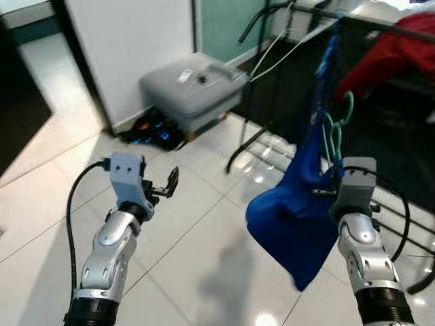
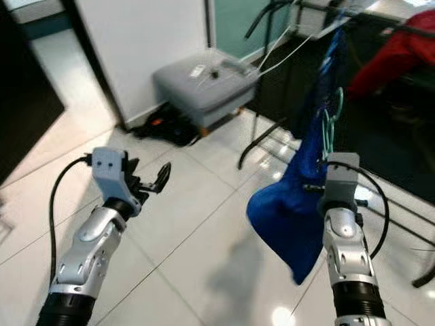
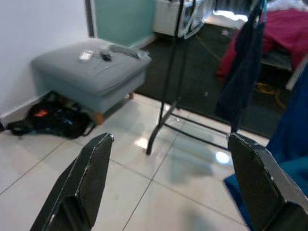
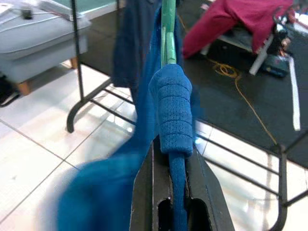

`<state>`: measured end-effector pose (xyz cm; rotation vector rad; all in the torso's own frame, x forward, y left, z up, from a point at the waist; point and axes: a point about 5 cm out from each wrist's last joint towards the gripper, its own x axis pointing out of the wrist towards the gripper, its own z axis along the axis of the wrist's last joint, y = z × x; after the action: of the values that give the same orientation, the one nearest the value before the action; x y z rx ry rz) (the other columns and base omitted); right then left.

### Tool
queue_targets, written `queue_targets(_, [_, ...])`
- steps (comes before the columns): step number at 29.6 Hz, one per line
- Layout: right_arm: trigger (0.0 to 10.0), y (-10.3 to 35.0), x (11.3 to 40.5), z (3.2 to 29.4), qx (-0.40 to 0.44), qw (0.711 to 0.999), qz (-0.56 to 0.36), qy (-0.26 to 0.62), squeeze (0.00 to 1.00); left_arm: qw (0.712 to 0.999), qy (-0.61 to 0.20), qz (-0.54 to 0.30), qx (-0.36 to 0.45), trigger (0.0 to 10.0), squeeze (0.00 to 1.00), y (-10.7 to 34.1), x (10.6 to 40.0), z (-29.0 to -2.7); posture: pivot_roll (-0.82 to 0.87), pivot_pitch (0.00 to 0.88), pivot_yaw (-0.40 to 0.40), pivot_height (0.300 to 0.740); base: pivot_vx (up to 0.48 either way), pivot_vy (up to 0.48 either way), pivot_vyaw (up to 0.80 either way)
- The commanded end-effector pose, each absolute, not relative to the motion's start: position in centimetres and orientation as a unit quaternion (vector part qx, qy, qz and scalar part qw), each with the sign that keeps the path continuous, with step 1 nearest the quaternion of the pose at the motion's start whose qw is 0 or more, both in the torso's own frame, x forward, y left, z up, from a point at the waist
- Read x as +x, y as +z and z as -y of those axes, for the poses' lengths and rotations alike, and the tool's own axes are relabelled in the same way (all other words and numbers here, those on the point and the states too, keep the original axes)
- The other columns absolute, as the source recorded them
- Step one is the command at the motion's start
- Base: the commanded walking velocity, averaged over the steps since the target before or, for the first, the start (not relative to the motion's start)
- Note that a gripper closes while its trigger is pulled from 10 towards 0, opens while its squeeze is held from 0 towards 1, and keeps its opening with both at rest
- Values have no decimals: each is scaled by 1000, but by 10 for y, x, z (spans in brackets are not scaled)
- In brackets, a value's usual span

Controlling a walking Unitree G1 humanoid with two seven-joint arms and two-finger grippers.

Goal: Hang hanger

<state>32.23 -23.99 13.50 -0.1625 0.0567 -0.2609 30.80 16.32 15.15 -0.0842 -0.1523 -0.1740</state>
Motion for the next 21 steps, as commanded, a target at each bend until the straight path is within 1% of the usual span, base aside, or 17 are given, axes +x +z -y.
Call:
queue_targets(1, [10000, 138, 322, 240, -83, 987, -22, -133, 0, 993, -86, 70, -42, 10000, 0, 150, 307, -166, -95, 103, 34, 740, 431, 0, -800])
queue_targets(7, [10000, 139, 323, 239, -81, 988, -19, -132, 0, 993, -86, 72, -42, 10000, 0, 151, 308, -166, -96, 104, 32, 740, 431, 0, -765])
queue_targets(21, [10000, 150, 330, 235, -85, 989, -4, -122, 0, 993, -86, 74, -43, 10000, 0, 152, 311, -166, -93, 103, 31, 740, 435, 0, 0])
